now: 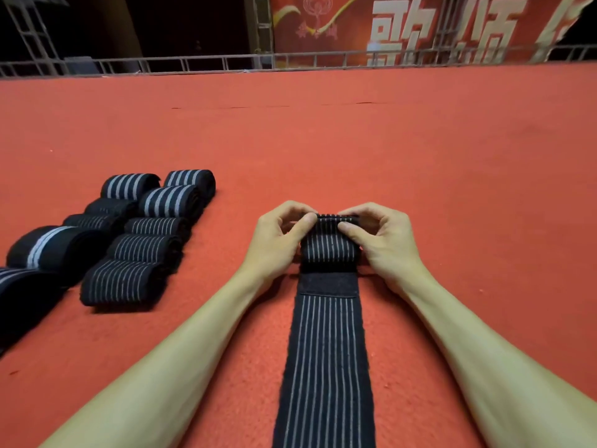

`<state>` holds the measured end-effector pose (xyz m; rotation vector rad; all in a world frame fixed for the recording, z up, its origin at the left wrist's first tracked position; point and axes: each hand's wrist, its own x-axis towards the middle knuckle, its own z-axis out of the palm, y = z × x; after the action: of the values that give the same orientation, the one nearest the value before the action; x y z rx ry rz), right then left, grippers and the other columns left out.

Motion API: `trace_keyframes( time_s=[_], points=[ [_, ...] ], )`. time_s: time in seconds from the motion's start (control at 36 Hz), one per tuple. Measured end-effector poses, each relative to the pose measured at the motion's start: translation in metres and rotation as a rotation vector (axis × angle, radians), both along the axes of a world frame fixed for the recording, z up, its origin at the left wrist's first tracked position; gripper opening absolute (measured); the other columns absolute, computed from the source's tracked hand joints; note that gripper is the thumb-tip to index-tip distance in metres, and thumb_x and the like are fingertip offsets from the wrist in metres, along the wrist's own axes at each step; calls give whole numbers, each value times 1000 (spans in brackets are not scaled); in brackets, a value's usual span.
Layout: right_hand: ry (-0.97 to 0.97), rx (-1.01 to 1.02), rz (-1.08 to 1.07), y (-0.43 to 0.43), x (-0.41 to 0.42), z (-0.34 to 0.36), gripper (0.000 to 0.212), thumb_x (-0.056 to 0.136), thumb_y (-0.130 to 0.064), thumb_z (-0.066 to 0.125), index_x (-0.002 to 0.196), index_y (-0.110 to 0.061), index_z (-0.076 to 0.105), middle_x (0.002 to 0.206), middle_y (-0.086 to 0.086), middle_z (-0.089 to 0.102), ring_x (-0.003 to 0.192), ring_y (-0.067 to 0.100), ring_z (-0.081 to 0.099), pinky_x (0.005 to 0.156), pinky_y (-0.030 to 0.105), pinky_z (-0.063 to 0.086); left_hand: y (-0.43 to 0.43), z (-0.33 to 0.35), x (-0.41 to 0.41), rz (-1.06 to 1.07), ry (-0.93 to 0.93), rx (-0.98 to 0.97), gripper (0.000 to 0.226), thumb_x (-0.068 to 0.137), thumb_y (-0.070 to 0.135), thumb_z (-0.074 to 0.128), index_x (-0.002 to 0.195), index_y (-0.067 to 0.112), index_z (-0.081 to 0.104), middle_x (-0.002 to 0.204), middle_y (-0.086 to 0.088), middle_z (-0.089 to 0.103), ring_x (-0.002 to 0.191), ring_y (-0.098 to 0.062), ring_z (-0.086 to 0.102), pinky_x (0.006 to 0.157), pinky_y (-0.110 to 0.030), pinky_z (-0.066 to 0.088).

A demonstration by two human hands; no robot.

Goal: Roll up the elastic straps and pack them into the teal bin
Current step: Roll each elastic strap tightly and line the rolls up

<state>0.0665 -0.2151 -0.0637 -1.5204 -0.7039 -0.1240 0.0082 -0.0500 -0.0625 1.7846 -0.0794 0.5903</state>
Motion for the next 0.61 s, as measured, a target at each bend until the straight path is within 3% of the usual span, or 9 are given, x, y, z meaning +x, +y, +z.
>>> trace_keyframes(
  time_s=[0.19,0.28,0.33,0.47,0.61],
  points=[
    [32,34,24,1,-8,-1,29,81,10,71,82,-19,71,78,-13,74,77,1,68,77,17,52,1,-1,-2,-32,47,-49,22,99,14,55,84,4,68,76,0,62,72,-6,53,66,-23,42],
    [47,57,24,1,-9,-2,22,82,9,70,88,-12,72,80,-8,75,76,2,68,73,17,51,-1,2,-4,-12,40,-76,17,95,11,62,80,12,69,69,12,66,67,1,56,64,-16,45],
    [51,65,19,0,-10,-3,20,83,7,70,91,-11,72,84,-5,74,77,3,67,72,17,51,-2,4,-5,-3,22,-92,13,92,8,65,82,14,71,71,11,69,67,3,59,63,-13,47],
    [141,129,70,1,-11,-4,22,86,3,69,98,-15,70,96,6,75,87,12,69,81,25,55,-4,8,-9,-26,29,-206,11,88,2,69,86,13,70,68,11,69,64,2,60,50,-20,50],
    [199,165,71,3,-12,-2,16,85,1,70,91,-14,70,79,-5,74,74,6,68,65,20,53,-5,9,-12,-36,27,-226,17,85,-1,71,89,16,69,76,11,72,72,1,64,53,-24,53]
  ],
)
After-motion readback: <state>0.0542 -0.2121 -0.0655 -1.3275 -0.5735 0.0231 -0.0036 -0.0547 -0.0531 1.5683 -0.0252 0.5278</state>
